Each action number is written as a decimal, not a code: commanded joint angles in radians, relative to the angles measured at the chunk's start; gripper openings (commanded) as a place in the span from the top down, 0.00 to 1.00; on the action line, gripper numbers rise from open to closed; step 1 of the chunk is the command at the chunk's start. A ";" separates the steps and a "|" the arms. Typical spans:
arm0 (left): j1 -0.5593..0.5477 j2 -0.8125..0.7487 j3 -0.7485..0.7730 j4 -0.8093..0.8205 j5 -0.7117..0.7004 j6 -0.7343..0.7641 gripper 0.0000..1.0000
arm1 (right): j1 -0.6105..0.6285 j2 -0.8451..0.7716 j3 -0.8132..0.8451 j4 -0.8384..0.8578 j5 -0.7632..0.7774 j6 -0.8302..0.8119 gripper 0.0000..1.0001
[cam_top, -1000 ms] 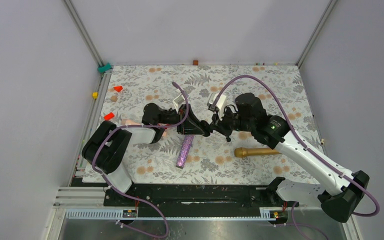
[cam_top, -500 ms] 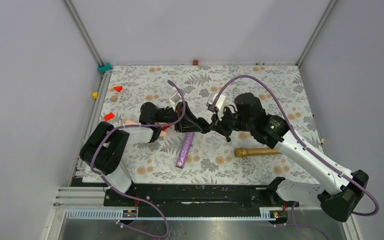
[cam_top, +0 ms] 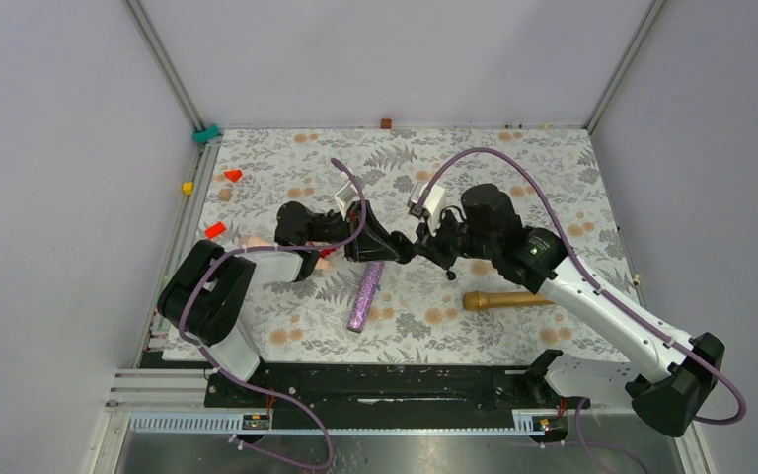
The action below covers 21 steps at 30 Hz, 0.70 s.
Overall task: Insert the wireless bluetooth earbuds into the charging case
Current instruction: Place the earbud in the charging case.
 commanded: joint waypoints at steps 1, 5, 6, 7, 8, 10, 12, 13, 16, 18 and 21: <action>0.002 -0.043 -0.003 0.069 -0.026 0.017 0.96 | 0.015 0.023 -0.002 0.043 -0.030 0.032 0.94; 0.003 -0.046 -0.005 0.070 -0.027 0.020 0.96 | 0.023 0.034 0.000 0.040 -0.048 0.039 0.94; 0.004 -0.047 -0.006 0.070 -0.027 0.020 0.96 | 0.023 0.034 0.001 0.042 -0.051 0.042 0.94; 0.002 -0.047 -0.006 0.070 -0.027 0.021 0.96 | 0.023 0.034 0.001 0.041 -0.051 0.043 0.94; 0.003 -0.047 -0.006 0.070 -0.027 0.021 0.96 | 0.024 0.033 0.001 0.042 -0.050 0.046 0.94; 0.003 -0.045 -0.006 0.071 -0.027 0.021 0.96 | 0.023 0.032 -0.005 0.057 -0.032 0.052 0.95; 0.002 -0.045 -0.006 0.072 -0.026 0.019 0.96 | 0.023 0.032 -0.013 0.073 -0.007 0.066 0.97; 0.002 -0.046 -0.006 0.072 -0.028 0.019 0.96 | 0.023 0.035 -0.014 0.078 -0.001 0.074 0.98; 0.003 -0.046 -0.006 0.072 -0.028 0.017 0.96 | 0.024 0.047 -0.015 0.091 0.017 0.100 0.98; 0.002 -0.046 -0.005 0.073 -0.029 0.018 0.96 | 0.023 0.054 -0.012 0.096 0.017 0.112 0.98; 0.002 -0.046 -0.006 0.073 -0.028 0.019 0.96 | 0.024 0.055 -0.011 0.093 0.006 0.116 0.98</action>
